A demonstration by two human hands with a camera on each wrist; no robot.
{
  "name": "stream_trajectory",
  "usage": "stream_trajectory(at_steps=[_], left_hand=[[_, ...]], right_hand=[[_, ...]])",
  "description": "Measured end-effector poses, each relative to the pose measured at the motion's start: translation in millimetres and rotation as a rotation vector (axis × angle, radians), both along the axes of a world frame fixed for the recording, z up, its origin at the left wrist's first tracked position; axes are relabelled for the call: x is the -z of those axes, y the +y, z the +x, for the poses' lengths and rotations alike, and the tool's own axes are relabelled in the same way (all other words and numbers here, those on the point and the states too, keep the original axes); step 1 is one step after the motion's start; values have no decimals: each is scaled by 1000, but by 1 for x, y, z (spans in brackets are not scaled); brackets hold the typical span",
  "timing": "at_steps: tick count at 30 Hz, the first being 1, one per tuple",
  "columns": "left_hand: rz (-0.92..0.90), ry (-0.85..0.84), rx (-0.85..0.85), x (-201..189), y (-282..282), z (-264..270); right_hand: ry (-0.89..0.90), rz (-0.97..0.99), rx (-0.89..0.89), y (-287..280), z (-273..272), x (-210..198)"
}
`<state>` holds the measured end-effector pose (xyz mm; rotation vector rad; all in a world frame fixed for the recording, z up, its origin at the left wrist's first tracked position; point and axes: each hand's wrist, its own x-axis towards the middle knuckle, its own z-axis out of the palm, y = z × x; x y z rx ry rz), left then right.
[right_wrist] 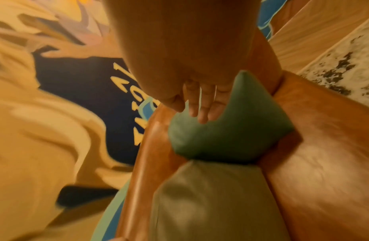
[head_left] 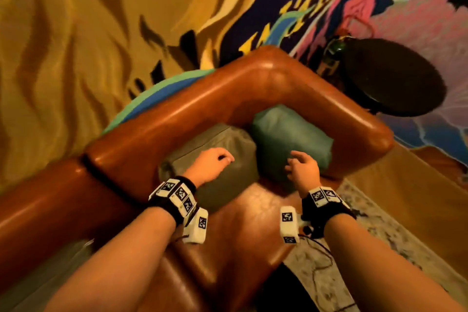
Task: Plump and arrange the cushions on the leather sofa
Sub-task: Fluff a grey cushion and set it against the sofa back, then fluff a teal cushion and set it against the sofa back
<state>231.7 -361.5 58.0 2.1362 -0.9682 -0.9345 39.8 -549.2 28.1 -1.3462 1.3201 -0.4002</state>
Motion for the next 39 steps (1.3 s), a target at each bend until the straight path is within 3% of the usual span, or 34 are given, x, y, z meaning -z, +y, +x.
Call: stream_trajectory(at_steps=[4, 8, 13, 17, 22, 26, 28, 31, 35, 39], left_hand=[[22, 0, 46, 15, -129, -17], [104, -2, 80, 42, -201, -30], [181, -27, 121, 48, -232, -22], [155, -155, -13, 56, -255, -15], [38, -309, -259, 65, -279, -25], [181, 112, -109, 72, -298, -48], [235, 377, -106, 76, -298, -55], [363, 615, -122, 67, -298, -63], [403, 711, -222, 58, -296, -81], [389, 671, -333, 59, -301, -88]], right_hand=[[108, 121, 138, -129, -28, 38], [323, 171, 209, -201, -39, 63], [83, 561, 264, -223, -22, 75], [44, 763, 178, -240, -48, 100], [-8, 674, 250, -222, -104, 98], [-129, 737, 308, -203, -141, 83], [-112, 692, 317, -196, -159, 88], [-124, 602, 362, -192, -167, 82], [-90, 460, 418, -191, -182, 69], [136, 305, 449, -196, -198, 84]])
